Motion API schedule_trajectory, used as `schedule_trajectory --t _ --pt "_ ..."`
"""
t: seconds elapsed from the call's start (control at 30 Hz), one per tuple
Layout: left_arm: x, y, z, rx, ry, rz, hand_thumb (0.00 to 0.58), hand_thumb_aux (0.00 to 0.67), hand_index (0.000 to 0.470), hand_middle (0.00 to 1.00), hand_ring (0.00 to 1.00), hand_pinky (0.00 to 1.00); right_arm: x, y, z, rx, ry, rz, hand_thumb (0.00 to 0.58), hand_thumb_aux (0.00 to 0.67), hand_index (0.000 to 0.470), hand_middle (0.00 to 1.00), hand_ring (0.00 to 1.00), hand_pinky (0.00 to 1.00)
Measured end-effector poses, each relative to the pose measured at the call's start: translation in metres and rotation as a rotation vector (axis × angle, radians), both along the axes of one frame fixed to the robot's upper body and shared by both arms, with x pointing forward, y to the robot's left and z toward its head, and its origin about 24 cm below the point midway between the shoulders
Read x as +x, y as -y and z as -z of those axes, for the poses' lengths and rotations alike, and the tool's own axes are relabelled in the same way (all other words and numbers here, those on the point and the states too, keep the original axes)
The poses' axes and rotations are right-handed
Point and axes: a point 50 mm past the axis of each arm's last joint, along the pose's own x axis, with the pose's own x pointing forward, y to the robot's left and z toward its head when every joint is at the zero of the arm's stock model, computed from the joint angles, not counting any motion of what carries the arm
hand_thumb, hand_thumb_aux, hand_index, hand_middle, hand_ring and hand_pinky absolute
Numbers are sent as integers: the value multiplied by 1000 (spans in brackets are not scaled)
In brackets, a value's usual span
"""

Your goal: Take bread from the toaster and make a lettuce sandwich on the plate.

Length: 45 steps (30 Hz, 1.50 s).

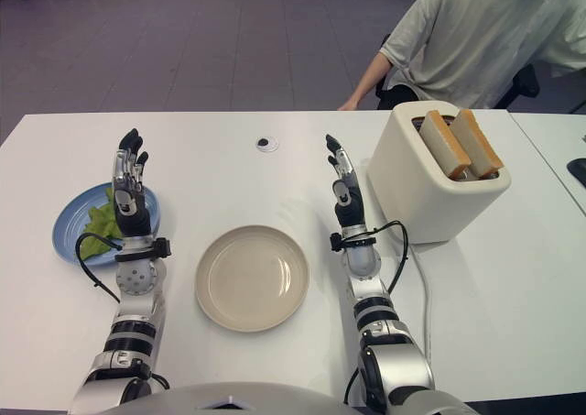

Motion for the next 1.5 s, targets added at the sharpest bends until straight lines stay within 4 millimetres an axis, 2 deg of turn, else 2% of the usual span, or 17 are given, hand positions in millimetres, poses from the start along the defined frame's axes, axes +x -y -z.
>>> schedule_trajectory --t 0.2,0.5,0.57,0.63,0.73,0.83,0.87,0.93,0.97,1.03,1.2,1.33,1.43,1.47,1.5 --pt "4 1 5 7 -14 -27 0 0 0 0 0 0 -2 1 -3 16 41 14 0 0 0 0 0 0" --pt "5 10 7 22 -20 47 0 0 0 0 0 0 -1 6 -8 -1 72 79 0 0 0 0 0 0" --pt "5 11 7 7 -19 45 0 0 0 0 0 0 -3 9 -24 -36 150 110 0 0 0 0 0 0" --pt "4 12 7 -1 -15 42 0 0 0 0 0 0 -11 16 -52 -130 283 142 0 0 0 0 0 0" --pt "4 13 5 -3 -6 39 0 0 0 0 0 0 -30 50 -91 -324 412 261 0 0 0 0 0 0" --pt "-1 19 7 3 -6 38 0 0 0 0 0 0 -57 130 -151 -669 442 627 0 0 0 0 0 0" --pt "-1 21 7 16 -8 42 0 0 0 0 0 0 -59 148 -158 -740 405 719 0 0 0 0 0 0" --pt "-1 21 7 22 -5 39 0 0 0 0 0 0 -55 175 -155 -828 296 826 0 0 0 0 0 0" --pt "-2 20 7 25 -5 33 0 0 0 0 0 0 -53 199 -147 -881 173 891 0 0 0 0 0 0" --pt "-3 19 7 26 -4 28 0 0 0 0 0 0 -48 218 -131 -928 39 924 0 0 0 0 0 0" --pt "-4 17 8 32 -8 20 0 0 0 0 0 0 -30 225 -96 -1028 -158 832 0 0 0 0 0 0" --pt "-4 14 8 45 -8 14 0 0 0 0 0 0 -30 240 -87 -1064 -242 844 0 0 0 0 0 0" --pt "-5 12 8 50 -8 10 0 0 0 0 0 0 -30 240 -82 -1065 -265 814 0 0 0 0 0 0" --pt "-5 12 8 52 -9 9 0 0 0 0 0 0 -30 240 -82 -1070 -266 808 220 142 100 0 0 0" --pt "-6 11 8 52 -11 8 0 0 0 0 0 0 -30 240 -83 -1078 -268 801 470 378 265 0 0 0"
